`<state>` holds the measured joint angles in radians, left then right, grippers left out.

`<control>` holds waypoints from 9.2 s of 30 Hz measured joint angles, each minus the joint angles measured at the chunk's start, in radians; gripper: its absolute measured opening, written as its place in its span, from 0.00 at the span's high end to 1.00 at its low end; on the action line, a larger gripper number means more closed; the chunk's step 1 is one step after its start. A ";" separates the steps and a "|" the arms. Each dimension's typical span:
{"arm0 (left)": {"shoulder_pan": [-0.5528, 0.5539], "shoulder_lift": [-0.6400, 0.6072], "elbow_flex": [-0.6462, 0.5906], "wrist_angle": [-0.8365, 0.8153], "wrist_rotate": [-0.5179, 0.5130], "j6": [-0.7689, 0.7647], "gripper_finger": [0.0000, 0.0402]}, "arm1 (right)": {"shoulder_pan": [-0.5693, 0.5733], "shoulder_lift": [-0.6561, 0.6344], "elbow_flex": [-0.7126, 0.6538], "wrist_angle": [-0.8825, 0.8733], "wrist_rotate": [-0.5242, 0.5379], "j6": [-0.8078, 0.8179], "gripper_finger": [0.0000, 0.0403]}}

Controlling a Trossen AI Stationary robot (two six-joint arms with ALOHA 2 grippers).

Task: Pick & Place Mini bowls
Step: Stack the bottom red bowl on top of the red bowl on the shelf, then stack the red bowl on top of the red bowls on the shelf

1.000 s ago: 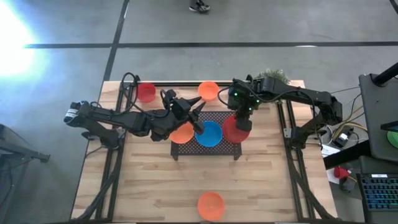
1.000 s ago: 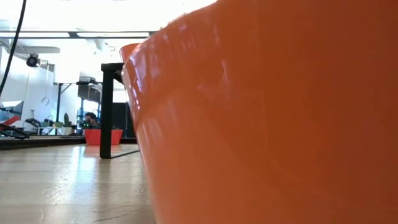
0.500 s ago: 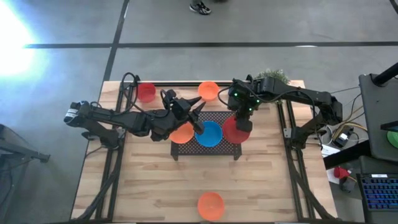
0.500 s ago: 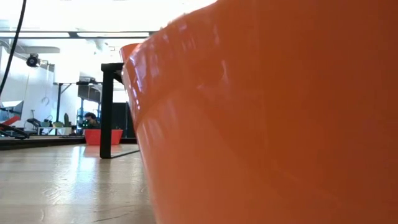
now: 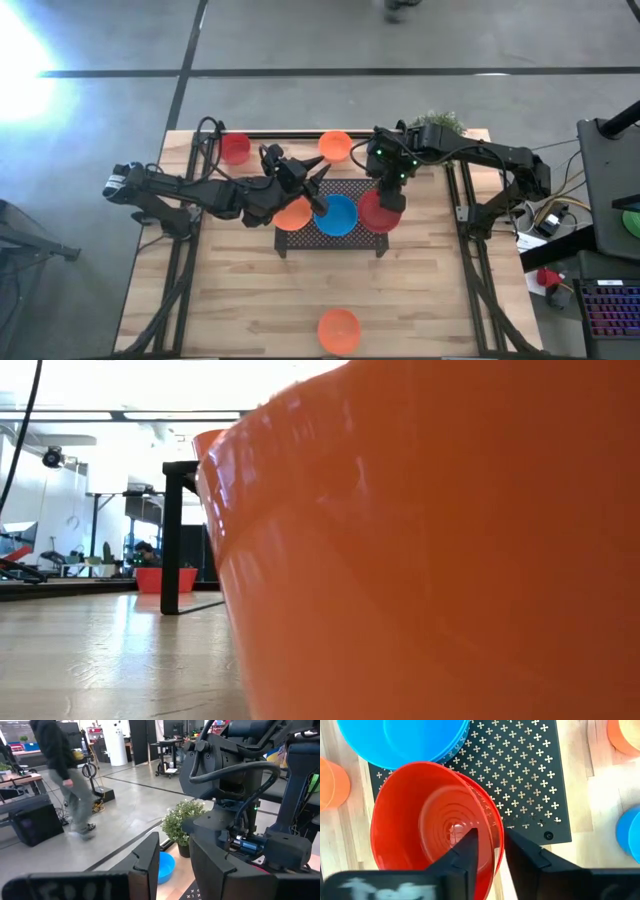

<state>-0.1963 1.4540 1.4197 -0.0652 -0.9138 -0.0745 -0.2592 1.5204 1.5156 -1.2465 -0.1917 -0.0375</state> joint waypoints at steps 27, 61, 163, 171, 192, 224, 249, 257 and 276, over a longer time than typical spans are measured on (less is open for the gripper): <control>0.000 0.000 0.000 -0.033 0.000 0.000 0.75 | -0.001 0.002 0.087 0.006 0.010 -0.093 0.97; 0.026 -0.118 0.027 -0.385 -0.048 -0.265 0.75 | -0.001 -0.191 0.250 0.064 0.114 -0.031 0.98; 0.942 -0.065 -0.215 -0.886 0.494 -0.166 1.00 | -0.001 -0.276 0.244 0.112 0.170 0.032 0.98; 0.671 -0.183 -0.085 -0.907 0.302 -0.074 1.00 | -0.001 -0.275 0.221 0.226 0.170 -0.041 0.98; 0.173 -0.004 -0.029 -0.754 -0.071 0.625 1.00 | 0.001 -0.244 -0.005 0.713 0.192 -0.157 0.98; 0.144 0.075 0.131 -0.736 -0.059 0.817 1.00 | -0.009 0.125 0.246 0.785 0.301 -0.129 0.56; 0.116 0.075 0.130 -0.722 -0.090 0.823 1.00 | -0.016 0.149 0.265 0.762 0.338 -0.038 0.97; 0.114 0.075 0.130 -0.720 -0.092 0.814 0.90 | -0.016 0.150 0.263 0.753 0.330 -0.039 0.98; 0.116 0.072 0.132 -0.718 -0.115 0.746 0.77 | -0.109 0.103 0.261 0.645 0.403 -0.036 0.98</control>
<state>-0.0807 1.5257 1.5513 -0.7832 -1.0289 0.6712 -0.3681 1.6234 1.7766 -0.6016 0.2115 -0.0740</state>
